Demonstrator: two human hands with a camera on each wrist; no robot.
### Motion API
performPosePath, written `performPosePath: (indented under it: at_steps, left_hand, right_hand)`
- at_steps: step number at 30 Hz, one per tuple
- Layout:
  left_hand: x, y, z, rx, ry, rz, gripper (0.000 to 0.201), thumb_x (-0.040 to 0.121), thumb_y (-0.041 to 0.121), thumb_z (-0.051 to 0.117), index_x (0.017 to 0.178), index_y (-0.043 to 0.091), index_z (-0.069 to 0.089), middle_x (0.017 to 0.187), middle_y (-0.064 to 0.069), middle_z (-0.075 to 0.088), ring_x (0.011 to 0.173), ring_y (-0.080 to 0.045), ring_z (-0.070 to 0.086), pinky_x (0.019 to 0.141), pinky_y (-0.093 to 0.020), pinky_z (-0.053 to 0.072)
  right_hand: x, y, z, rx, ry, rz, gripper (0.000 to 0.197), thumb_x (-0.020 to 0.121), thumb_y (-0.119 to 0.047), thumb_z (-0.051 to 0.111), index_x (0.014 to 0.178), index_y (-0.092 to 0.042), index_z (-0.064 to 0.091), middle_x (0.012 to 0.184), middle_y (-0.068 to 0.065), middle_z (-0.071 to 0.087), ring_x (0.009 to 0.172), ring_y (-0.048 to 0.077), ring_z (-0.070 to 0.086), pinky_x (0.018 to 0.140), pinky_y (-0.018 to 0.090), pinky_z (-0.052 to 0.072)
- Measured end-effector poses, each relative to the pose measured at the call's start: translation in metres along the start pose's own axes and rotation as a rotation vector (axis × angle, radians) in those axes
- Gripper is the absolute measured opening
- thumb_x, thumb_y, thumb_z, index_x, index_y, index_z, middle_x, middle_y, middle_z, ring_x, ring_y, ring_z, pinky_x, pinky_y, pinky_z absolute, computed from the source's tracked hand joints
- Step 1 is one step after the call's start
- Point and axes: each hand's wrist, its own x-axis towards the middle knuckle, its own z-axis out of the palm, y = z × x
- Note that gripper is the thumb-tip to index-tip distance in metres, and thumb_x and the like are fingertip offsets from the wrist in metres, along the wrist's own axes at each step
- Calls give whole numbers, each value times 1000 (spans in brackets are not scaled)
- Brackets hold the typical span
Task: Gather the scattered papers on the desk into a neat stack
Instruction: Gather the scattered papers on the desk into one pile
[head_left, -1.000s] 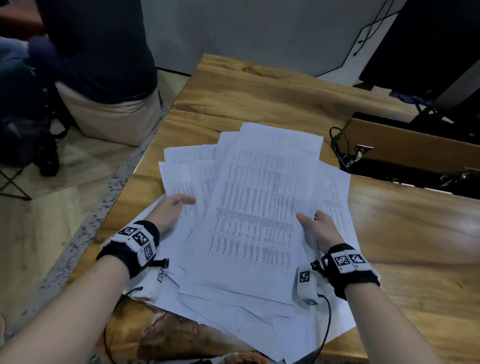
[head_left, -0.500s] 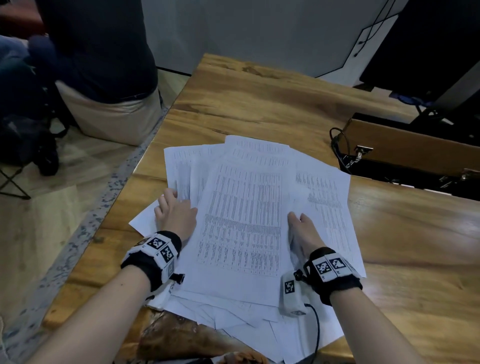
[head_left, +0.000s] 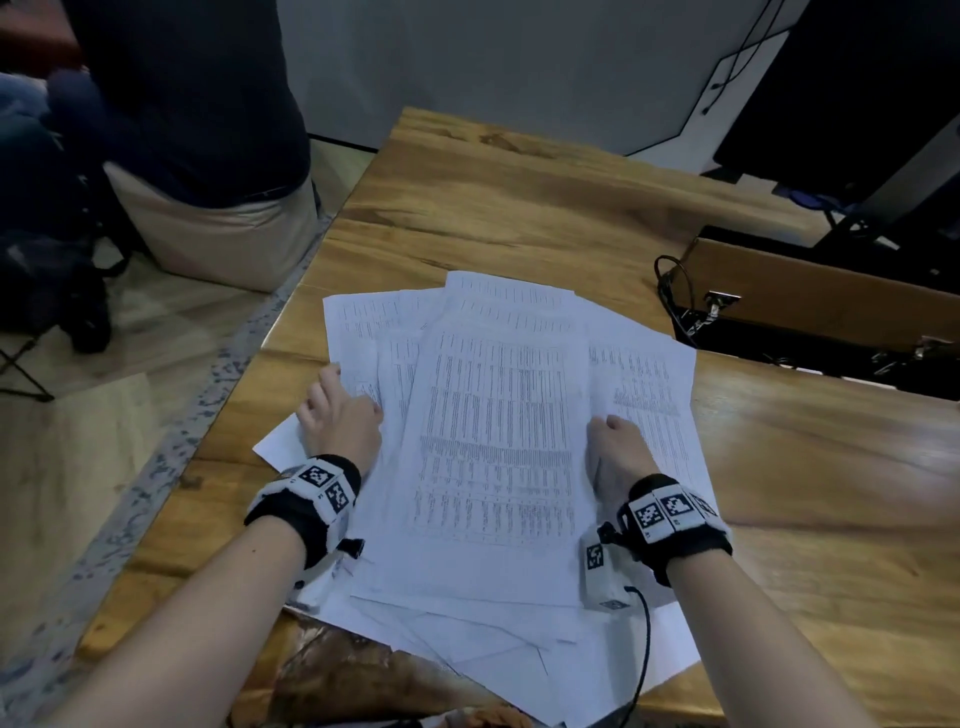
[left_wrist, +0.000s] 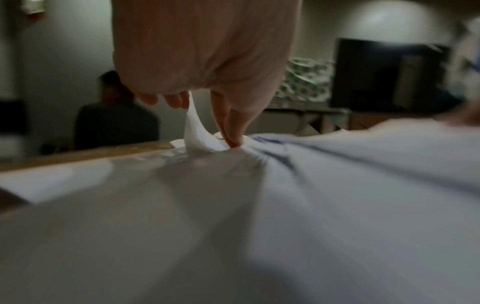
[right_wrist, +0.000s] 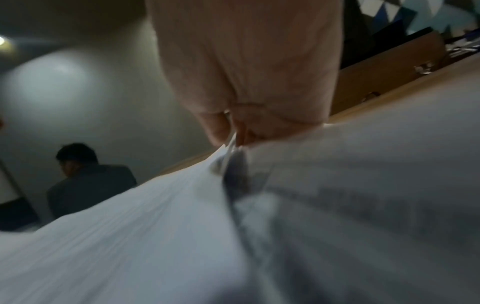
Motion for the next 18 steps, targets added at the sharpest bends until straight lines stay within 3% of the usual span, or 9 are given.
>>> performPosePath:
  at_steps: [2,4,6,8,10,12,14,15,18]
  left_hand:
    - [-7,2,2,30,3,27,24,92,14,45,88,14,69,152,-9,18,136,-29,18,111,-41,11]
    - [-11,6,2,28,-10,45,23,93,15,39,90,15,62,157,-10,4,145,-29,0,116,-43,-3]
    - [-13,11,2,-16,-61,98,20,95,16,36,93,17,57,158,-7,-6,146,-28,-11,116,-41,-8]
    - [-14,15,2,-115,-154,136,27,96,18,35,104,8,60,156,-7,3,143,-29,6,116,-38,9]
    - [-16,16,0,-143,-213,113,36,98,22,36,104,1,64,152,-10,11,138,-32,21,112,-40,21]
    - [-18,12,-4,-100,-165,46,42,98,33,35,105,5,66,154,-9,9,139,-30,16,113,-41,14]
    - [-20,5,-4,1,-86,56,43,97,38,35,110,10,64,156,-9,5,142,-28,10,114,-41,9]
    - [-20,2,-4,48,-60,93,42,97,38,35,112,11,64,157,-9,4,143,-28,8,114,-41,7]
    - [-17,0,-2,124,-78,190,38,97,33,36,117,13,60,159,-10,-1,146,-28,3,117,-42,2]
  right_hand:
    - [4,-3,8,-19,20,-68,41,97,-25,32,129,-4,49,118,13,54,123,33,50,96,35,39]
    - [1,-8,14,-29,-6,-124,49,100,-31,29,147,-16,28,140,10,45,135,32,38,108,39,30]
    - [-2,-14,17,-30,-10,-188,53,97,-44,30,148,-31,22,141,8,48,128,32,46,106,43,35]
    - [6,-8,17,5,-34,-187,62,91,-55,35,147,-38,17,140,5,48,120,32,52,103,46,41]
    - [1,-10,10,83,-69,-118,67,91,-46,42,148,-30,11,139,4,45,114,28,54,97,41,45]
    - [-12,-10,2,128,-56,-19,68,93,-34,46,149,-16,11,139,14,45,103,22,59,94,32,47]
    - [-20,0,-2,161,-97,19,61,95,-22,49,146,-5,19,125,16,48,80,13,64,74,14,52]
    - [-25,3,-1,158,-107,20,61,95,-19,51,145,-2,21,127,14,46,89,14,63,76,12,49]
    - [-35,7,7,113,-138,1,66,94,-16,51,149,-7,15,155,12,24,138,27,33,108,32,30]
